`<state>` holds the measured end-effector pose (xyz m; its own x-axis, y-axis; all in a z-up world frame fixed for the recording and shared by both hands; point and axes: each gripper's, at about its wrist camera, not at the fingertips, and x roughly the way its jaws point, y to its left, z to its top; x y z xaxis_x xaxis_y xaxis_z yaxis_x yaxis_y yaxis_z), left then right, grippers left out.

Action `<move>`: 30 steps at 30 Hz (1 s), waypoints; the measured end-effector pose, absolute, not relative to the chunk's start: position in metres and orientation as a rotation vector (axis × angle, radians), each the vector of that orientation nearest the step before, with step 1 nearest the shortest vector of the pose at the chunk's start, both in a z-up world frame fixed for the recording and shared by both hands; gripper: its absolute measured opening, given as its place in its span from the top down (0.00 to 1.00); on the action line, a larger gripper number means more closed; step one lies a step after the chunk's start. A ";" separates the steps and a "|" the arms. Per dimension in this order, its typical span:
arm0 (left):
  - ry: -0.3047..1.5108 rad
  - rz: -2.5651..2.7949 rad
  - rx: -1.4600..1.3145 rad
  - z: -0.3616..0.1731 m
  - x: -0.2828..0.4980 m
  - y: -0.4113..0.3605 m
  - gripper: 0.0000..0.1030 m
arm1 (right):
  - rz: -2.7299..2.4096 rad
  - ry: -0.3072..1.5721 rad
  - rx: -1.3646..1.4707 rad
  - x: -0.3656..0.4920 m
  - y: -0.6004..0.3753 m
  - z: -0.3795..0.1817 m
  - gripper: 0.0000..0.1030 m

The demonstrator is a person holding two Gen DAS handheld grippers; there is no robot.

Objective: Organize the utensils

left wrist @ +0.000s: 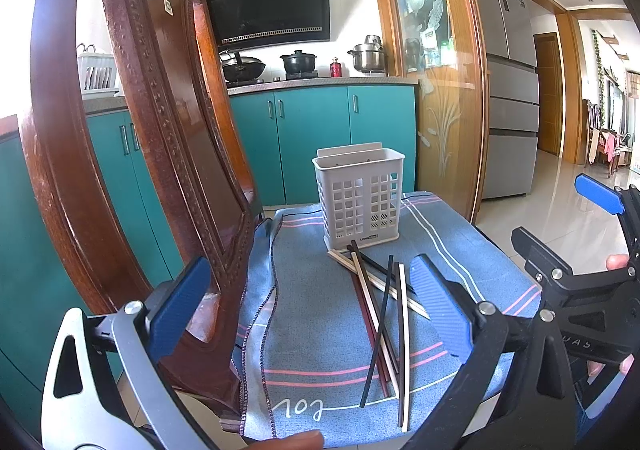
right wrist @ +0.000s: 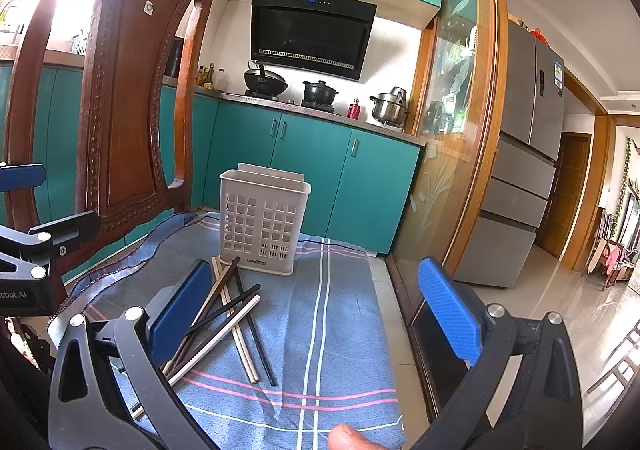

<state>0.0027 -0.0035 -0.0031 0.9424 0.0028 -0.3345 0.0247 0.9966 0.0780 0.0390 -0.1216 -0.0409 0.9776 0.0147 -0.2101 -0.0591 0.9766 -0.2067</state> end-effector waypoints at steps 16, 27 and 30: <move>0.355 -0.015 0.094 -0.012 0.004 -0.003 0.04 | 0.018 0.226 -0.218 0.043 -0.128 -0.043 0.02; 0.589 -0.248 -0.012 -0.035 0.027 -0.006 0.05 | -0.145 0.395 -0.350 0.090 -0.135 -0.062 0.03; 0.739 -0.302 -0.029 -0.052 0.046 -0.007 0.36 | -0.108 0.558 -0.323 0.124 -0.144 -0.074 0.22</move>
<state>0.0458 -0.0068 -0.0517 0.6980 -0.2811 -0.6586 0.2608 0.9563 -0.1318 0.1238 -0.1439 -0.0744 0.8441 -0.1871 -0.5025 0.0131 0.9441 -0.3295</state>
